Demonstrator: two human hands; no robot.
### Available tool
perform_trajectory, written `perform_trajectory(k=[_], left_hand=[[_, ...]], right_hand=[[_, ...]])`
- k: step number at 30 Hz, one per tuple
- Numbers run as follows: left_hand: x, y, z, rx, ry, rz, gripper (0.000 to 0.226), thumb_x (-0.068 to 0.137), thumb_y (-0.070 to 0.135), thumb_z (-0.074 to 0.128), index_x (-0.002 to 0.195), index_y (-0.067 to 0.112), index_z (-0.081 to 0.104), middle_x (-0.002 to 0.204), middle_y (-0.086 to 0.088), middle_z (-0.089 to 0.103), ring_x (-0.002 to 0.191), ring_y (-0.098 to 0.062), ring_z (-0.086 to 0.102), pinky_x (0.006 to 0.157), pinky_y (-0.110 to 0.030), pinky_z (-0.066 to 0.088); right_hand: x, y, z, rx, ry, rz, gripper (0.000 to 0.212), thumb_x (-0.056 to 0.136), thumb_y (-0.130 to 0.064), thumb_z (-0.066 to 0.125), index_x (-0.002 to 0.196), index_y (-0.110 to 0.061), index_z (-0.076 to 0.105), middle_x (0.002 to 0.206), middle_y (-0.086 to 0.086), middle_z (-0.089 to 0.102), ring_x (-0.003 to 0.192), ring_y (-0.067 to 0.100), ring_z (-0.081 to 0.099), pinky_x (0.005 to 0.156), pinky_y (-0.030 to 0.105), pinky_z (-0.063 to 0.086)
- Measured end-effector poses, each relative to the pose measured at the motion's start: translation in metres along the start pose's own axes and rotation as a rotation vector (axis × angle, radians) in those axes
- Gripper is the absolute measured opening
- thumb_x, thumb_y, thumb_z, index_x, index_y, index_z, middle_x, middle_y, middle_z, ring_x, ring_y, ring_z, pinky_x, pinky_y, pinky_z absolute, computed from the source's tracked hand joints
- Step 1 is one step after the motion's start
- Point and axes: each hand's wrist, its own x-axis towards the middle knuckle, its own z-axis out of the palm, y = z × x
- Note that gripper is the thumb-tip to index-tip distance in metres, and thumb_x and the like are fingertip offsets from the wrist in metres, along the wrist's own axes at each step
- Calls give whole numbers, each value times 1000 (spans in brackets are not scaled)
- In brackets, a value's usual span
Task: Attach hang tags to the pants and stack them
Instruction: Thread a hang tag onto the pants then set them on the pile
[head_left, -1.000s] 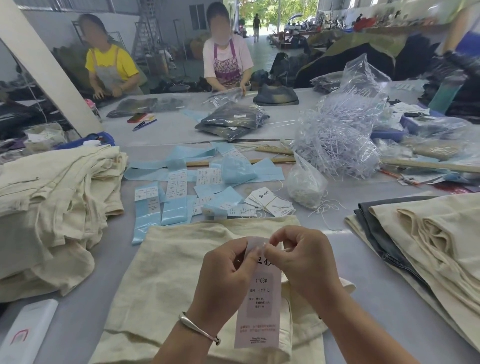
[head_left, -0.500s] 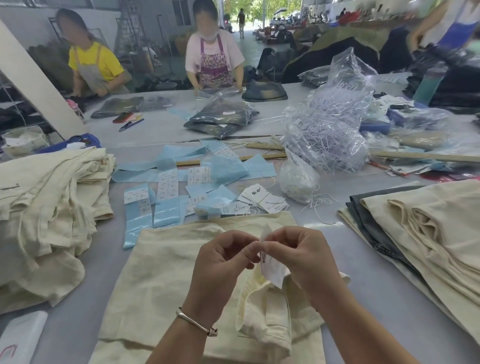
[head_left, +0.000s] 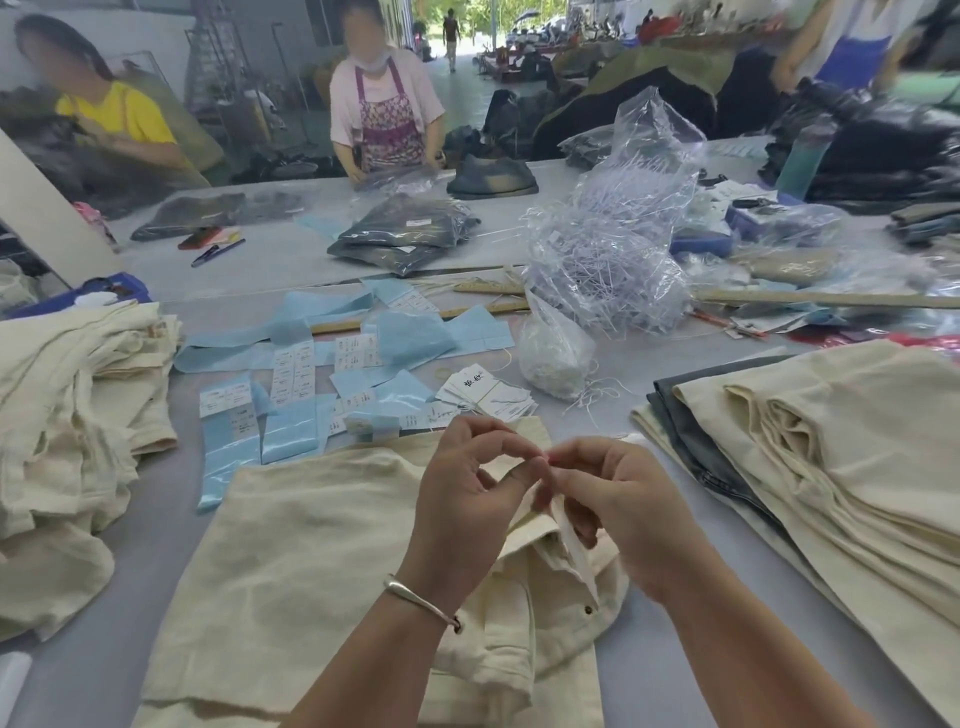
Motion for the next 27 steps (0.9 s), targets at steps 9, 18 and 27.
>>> perform_trajectory(k=[9, 18, 27], left_hand=[[-6, -71, 18, 514, -154, -199, 24, 85, 41, 68, 106, 29, 67, 113, 8, 60, 111, -13, 52, 92, -23, 37], [-4, -104, 20, 323, -206, -541, 31, 59, 42, 74, 59, 23, 50, 52, 14, 39, 54, -6, 37, 54, -27, 30], [-61, -91, 48, 832, -284, 139, 21, 85, 38, 52, 94, 40, 70, 77, 7, 45, 54, -7, 37, 43, -16, 24]], right_hand=[[12, 28, -41, -1036, 285, 8, 14, 94, -22, 54, 81, -25, 56, 79, -13, 56, 75, 12, 50, 64, 29, 32], [41, 7, -65, -1264, 504, -317, 6, 87, -14, 67, 85, -12, 62, 90, 3, 60, 79, 29, 59, 61, 29, 30], [39, 67, -36, -949, 71, -272, 9, 90, -16, 63, 85, -17, 55, 74, -12, 51, 67, 12, 48, 65, 32, 40]])
